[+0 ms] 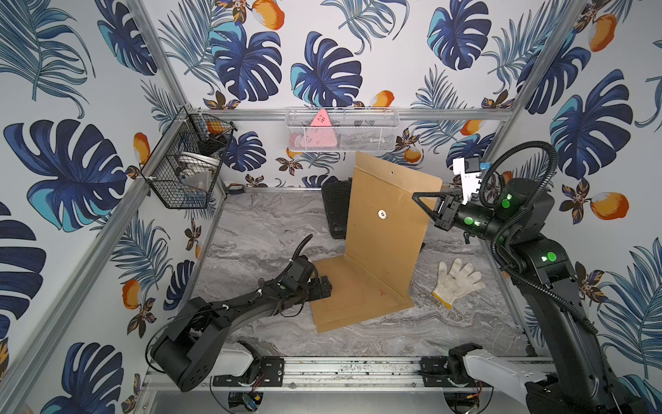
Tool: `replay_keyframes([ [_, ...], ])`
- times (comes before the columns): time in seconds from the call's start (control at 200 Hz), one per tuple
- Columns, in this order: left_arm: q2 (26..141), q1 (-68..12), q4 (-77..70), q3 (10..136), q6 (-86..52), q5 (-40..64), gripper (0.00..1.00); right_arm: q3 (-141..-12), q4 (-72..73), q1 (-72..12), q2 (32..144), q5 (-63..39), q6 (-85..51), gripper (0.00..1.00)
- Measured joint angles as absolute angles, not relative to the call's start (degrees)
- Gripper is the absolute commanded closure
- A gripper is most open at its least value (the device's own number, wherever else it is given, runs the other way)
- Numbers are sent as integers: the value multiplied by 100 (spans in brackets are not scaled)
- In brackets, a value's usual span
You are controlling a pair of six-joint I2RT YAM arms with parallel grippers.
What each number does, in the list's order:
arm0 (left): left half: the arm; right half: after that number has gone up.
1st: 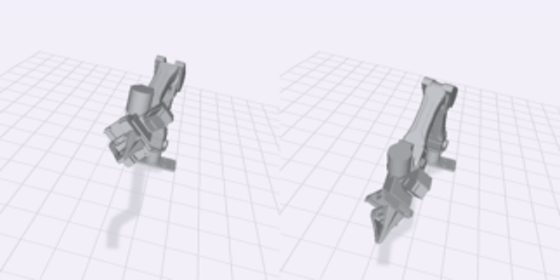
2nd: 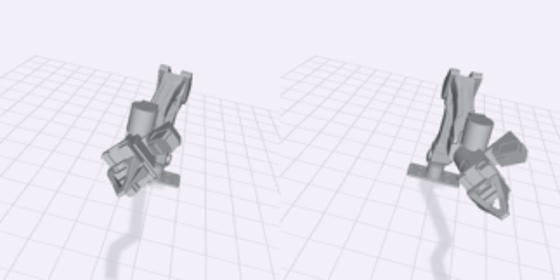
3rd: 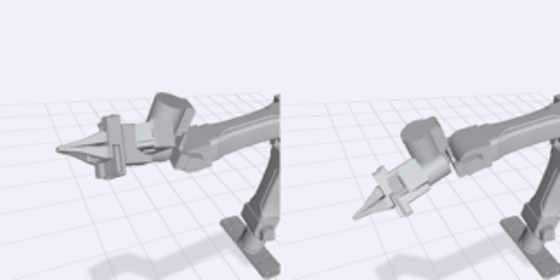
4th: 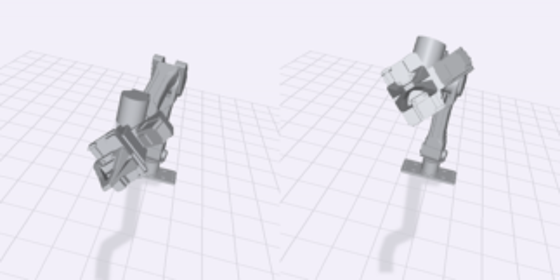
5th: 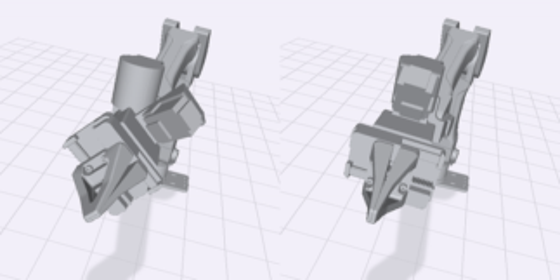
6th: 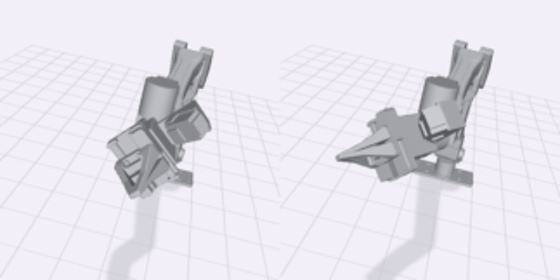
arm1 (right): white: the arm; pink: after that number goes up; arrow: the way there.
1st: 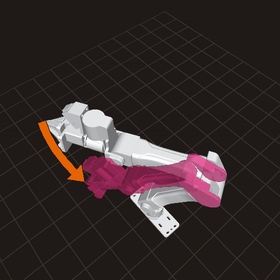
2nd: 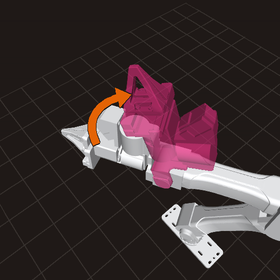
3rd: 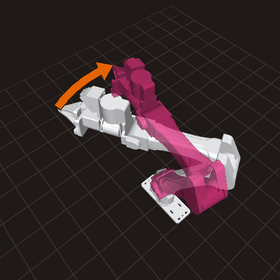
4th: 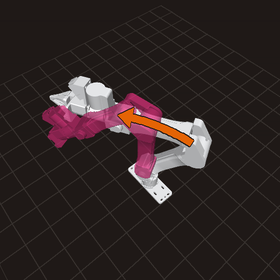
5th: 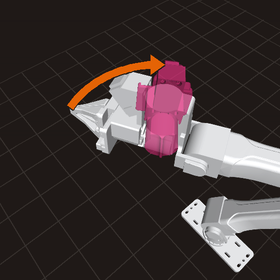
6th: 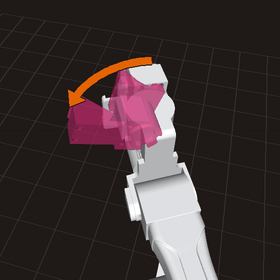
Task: Open the file bag
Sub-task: Move the file bag to the center of the board, then place the file bag at the center of the board.
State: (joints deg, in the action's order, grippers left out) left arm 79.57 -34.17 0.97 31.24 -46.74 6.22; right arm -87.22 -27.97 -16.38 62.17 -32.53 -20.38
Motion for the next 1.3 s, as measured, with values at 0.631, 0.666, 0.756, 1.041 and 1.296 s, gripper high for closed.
replay_keyframes([
  [0.631,7282,-4191,2401,5249,-4707,-899,1,-8958,-3260,-1876,6425,-2788,-1920,100],
  [0.666,6984,-3999,2770,5465,-4587,-1074,1,-8932,-3205,-2016,6475,-2821,-2025,100],
  [0.756,6386,-3363,3651,6104,-4244,-1389,1,-8836,-2945,-2512,6672,-2834,-2220,100],
  [1.041,6296,-2523,5671,9212,-3059,-2086,2,-8823,-1695,-4305,7883,-2539,-3004,100],
  [1.296,6517,-2508,6554,10630,-2541,-2609,1,-8300,-250,-4668,8774,-2213,-3833,100],
])
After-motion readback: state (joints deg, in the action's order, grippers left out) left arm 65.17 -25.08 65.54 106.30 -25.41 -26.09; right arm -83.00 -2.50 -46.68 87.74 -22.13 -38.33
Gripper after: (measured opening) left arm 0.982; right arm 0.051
